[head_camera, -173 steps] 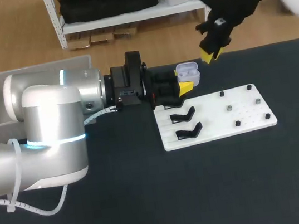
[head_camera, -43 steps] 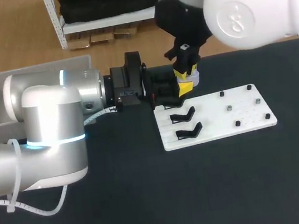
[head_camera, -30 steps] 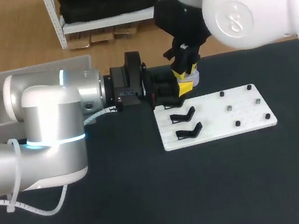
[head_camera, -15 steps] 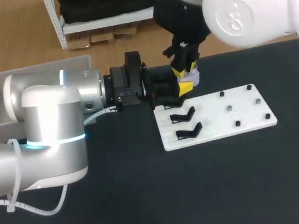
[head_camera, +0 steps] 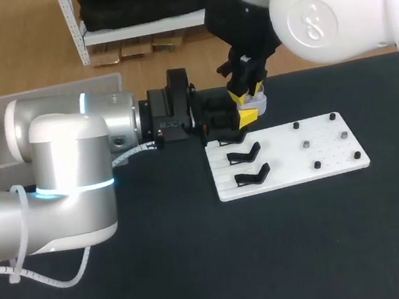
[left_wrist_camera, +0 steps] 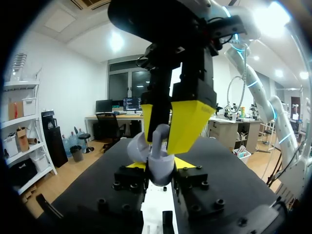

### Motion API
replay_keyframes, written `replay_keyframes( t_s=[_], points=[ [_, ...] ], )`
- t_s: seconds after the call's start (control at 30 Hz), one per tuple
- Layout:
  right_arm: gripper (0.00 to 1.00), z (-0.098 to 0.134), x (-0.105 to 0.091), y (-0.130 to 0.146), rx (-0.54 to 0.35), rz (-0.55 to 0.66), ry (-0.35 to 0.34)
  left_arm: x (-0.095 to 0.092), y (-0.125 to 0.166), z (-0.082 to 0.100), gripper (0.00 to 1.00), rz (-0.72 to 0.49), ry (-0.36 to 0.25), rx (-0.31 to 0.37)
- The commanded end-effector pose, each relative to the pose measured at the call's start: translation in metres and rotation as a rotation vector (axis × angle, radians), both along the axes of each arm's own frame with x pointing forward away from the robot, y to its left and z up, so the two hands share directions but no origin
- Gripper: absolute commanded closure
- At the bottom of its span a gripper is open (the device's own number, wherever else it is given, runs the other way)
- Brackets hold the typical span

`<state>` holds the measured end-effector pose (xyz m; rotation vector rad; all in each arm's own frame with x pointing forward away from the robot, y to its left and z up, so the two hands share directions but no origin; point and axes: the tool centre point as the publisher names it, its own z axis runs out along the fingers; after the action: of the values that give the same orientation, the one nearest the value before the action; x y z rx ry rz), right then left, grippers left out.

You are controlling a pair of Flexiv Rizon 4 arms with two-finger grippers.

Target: Pick up each earbud case from the left stands, insert the matching earbuds, close the lid, and place the case in the box.

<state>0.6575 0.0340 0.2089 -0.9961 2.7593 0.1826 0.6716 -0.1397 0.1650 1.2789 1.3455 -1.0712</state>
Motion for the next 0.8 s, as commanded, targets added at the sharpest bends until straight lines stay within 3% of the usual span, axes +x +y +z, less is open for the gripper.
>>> replay_keyframes(
  t_s=[0.03,0.57,0.8],
  points=[
    [0.69,0.000,-0.001,-0.003,0.002,-0.005,-0.003,-0.001,0.000,0.000,1.00,0.006,-0.002,-0.001],
    [0.68,-0.001,-0.001,-0.003,-0.002,-0.007,-0.004,-0.001,0.000,0.000,1.00,0.006,-0.002,-0.001],
    [0.68,0.025,0.003,-0.007,0.043,-0.015,-0.053,-0.001,0.000,0.000,1.00,0.006,-0.002,-0.001]
  ],
)
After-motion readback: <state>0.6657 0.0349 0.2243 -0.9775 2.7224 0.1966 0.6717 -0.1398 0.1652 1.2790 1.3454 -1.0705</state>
